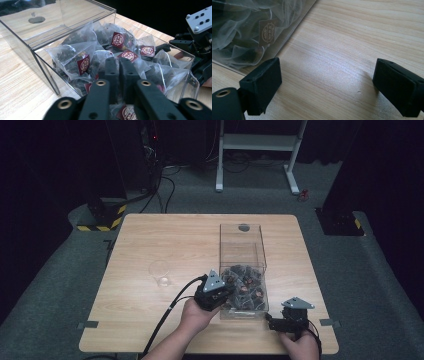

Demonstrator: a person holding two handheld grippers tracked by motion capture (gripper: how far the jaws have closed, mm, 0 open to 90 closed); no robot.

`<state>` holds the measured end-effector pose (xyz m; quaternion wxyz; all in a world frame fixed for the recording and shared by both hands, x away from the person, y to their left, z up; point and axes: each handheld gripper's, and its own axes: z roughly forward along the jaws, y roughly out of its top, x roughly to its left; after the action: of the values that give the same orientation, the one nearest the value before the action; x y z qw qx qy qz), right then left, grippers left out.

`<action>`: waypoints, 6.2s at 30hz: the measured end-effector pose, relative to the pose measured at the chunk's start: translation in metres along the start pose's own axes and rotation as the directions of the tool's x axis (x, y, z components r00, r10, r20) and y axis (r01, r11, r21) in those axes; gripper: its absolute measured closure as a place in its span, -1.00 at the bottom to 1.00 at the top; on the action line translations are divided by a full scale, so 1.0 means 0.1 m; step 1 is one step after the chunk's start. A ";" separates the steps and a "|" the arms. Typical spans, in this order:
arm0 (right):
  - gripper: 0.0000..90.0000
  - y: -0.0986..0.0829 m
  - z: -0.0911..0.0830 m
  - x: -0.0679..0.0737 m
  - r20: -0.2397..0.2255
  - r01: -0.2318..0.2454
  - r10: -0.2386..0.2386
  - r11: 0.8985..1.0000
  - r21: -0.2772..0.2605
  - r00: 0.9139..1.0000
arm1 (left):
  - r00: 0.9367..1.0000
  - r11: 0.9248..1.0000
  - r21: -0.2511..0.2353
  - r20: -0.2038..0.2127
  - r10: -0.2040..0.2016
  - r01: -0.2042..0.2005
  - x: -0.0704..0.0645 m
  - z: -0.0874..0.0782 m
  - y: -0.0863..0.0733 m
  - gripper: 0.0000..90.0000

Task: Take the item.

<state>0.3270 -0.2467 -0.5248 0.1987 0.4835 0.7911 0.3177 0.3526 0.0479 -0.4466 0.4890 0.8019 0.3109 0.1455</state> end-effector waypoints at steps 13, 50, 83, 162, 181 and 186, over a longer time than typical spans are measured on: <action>-0.82 0.00 0.00 0.00 0.000 0.000 0.000 1.000 0.000 1.000 | 1.000 0.997 -0.078 0.003 -0.014 0.014 0.02 -0.11 0.02 1.00; -0.82 0.00 0.00 0.00 0.000 0.000 0.000 1.000 0.000 1.000 | 1.000 0.982 -0.188 0.000 -0.030 0.029 0.11 -0.44 0.11 1.00; -0.82 0.00 0.00 0.00 0.000 0.000 0.000 1.000 0.000 1.000 | 0.994 0.977 -0.205 -0.073 -0.076 0.060 0.46 -0.74 -0.07 1.00; -0.82 0.00 0.00 0.00 0.000 0.000 0.000 1.000 0.000 1.000 | 0.924 0.962 -0.213 -0.302 -0.233 0.173 1.44 -1.45 -0.50 1.00; -0.82 0.00 0.00 0.00 0.000 0.000 0.000 1.000 0.000 1.000 | 0.915 0.963 -0.183 -0.319 -0.248 0.197 1.51 -1.39 -0.60 1.00; -0.82 0.00 0.00 0.00 0.000 0.000 0.000 1.000 0.000 1.000 | 0.914 0.963 -0.177 -0.319 -0.252 0.204 1.52 -1.36 -0.61 1.00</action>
<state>0.3270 -0.2467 -0.5248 0.1988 0.4836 0.7910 0.3177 0.3740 0.2598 -0.4455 0.4968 0.6868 0.4710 0.2441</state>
